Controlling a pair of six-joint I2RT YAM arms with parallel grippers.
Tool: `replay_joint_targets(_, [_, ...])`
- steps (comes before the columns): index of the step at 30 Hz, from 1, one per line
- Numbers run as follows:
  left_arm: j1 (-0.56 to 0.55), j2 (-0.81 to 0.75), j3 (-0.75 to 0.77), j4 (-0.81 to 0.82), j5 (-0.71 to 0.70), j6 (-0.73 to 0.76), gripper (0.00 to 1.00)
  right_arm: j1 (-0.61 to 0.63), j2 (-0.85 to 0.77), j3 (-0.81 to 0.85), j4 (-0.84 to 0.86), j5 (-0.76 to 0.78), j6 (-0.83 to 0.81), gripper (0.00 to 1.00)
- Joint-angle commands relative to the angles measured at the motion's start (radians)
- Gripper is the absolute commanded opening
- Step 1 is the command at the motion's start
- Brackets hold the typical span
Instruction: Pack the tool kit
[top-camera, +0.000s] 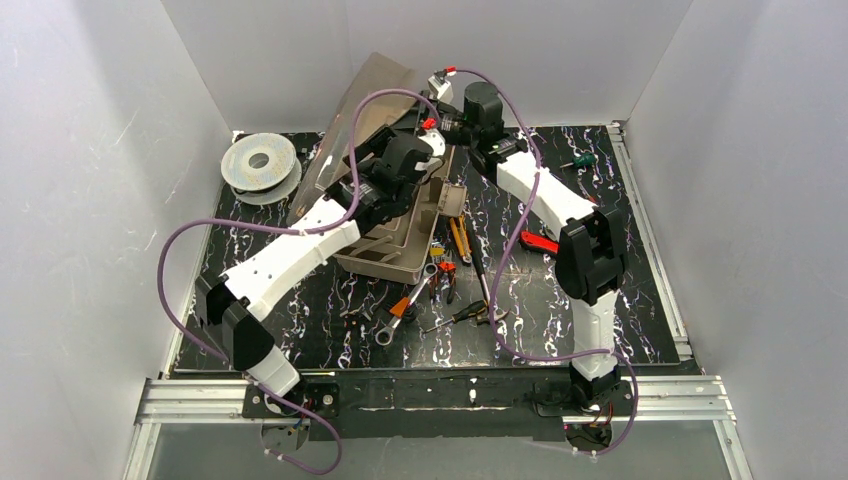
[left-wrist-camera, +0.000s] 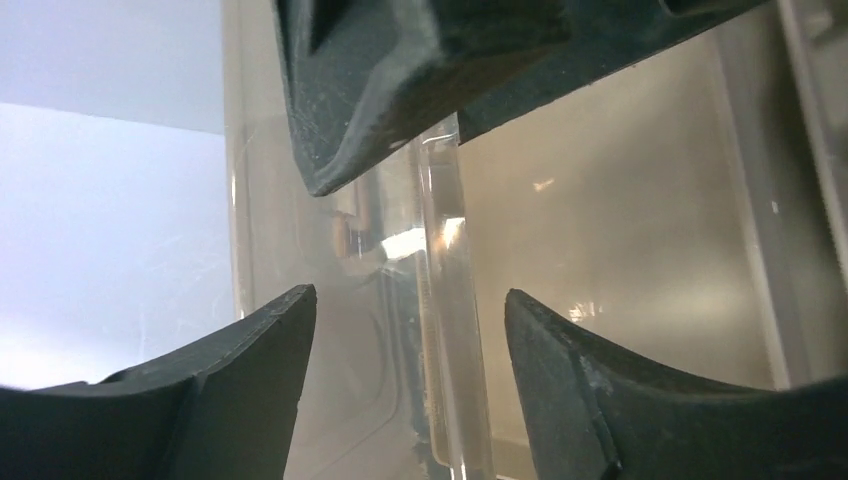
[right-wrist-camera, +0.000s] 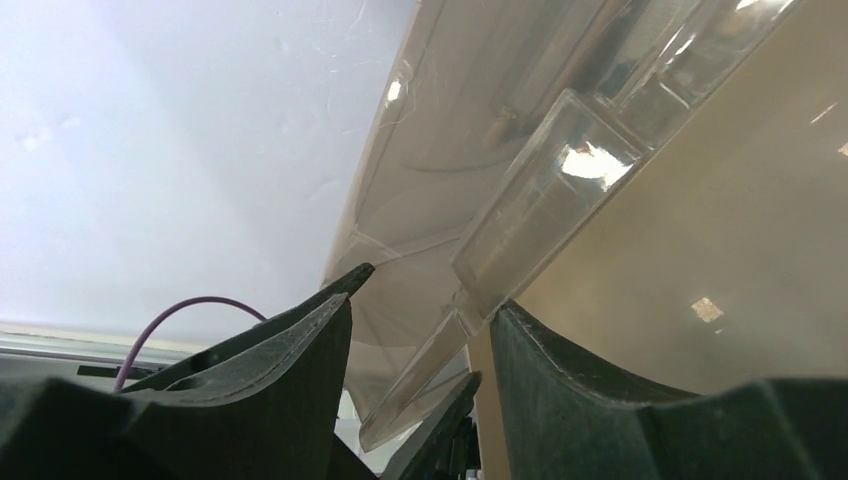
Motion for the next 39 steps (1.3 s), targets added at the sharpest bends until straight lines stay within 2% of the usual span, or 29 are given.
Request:
replay_joint_targets(1, [0.003, -0.077, -0.095, 0.232, -0.154, 0.129, 0.42, -0.004, -0.026, 0.061, 0.057, -0.018, 0.024, 0.62])
replay_joint_targets(2, [0.003, -0.087, -0.116, 0.28, -0.167, 0.157, 0.38, -0.007, -0.03, 0.055, 0.06, -0.015, 0.027, 0.63])
replay_joint_targets(5, [0.002, -0.125, -0.227, 0.535, -0.201, 0.278, 0.17, -0.03, -0.067, -0.012, 0.077, 0.0, 0.035, 0.67])
replay_joint_targets(8, [0.004, -0.135, -0.268, 0.632, -0.205, 0.302, 0.01, -0.058, -0.123, -0.095, 0.081, 0.015, 0.023, 0.72])
replay_joint_targets(13, [0.005, -0.125, -0.282, 0.682, -0.201, 0.3, 0.0, -0.113, -0.246, -0.258, 0.023, 0.077, -0.058, 0.75])
replay_joint_targets(16, [0.01, -0.127, -0.282, 0.682, -0.189, 0.265, 0.0, -0.137, -0.325, -0.326, -0.171, 0.214, -0.212, 0.77])
replay_joint_targets(18, [0.028, -0.136, -0.271, 0.622, -0.167, 0.181, 0.0, -0.135, -0.363, -0.339, -0.35, 0.362, -0.34, 0.77])
replay_joint_targets(21, [0.096, -0.174, -0.234, 0.373, -0.055, -0.084, 0.0, -0.12, -0.383, -0.374, -0.467, 0.478, -0.42, 0.77])
replay_joint_targets(24, [0.164, -0.221, -0.237, 0.271, 0.058, -0.245, 0.0, -0.085, -0.39, -0.401, -0.539, 0.574, -0.46, 0.77])
replay_joint_targets(28, [0.279, -0.273, -0.267, 0.189, 0.225, -0.446, 0.0, 0.014, -0.388, -0.425, -0.654, 0.777, -0.469, 0.76])
replay_joint_targets(34, [0.387, -0.308, -0.334, 0.178, 0.377, -0.611, 0.0, 0.124, -0.357, -0.477, -0.649, 0.858, -0.436, 0.74])
replay_joint_targets(39, [0.456, -0.35, -0.387, 0.197, 0.462, -0.677, 0.0, 0.134, -0.285, -0.438, -0.655, 0.818, -0.461, 0.72])
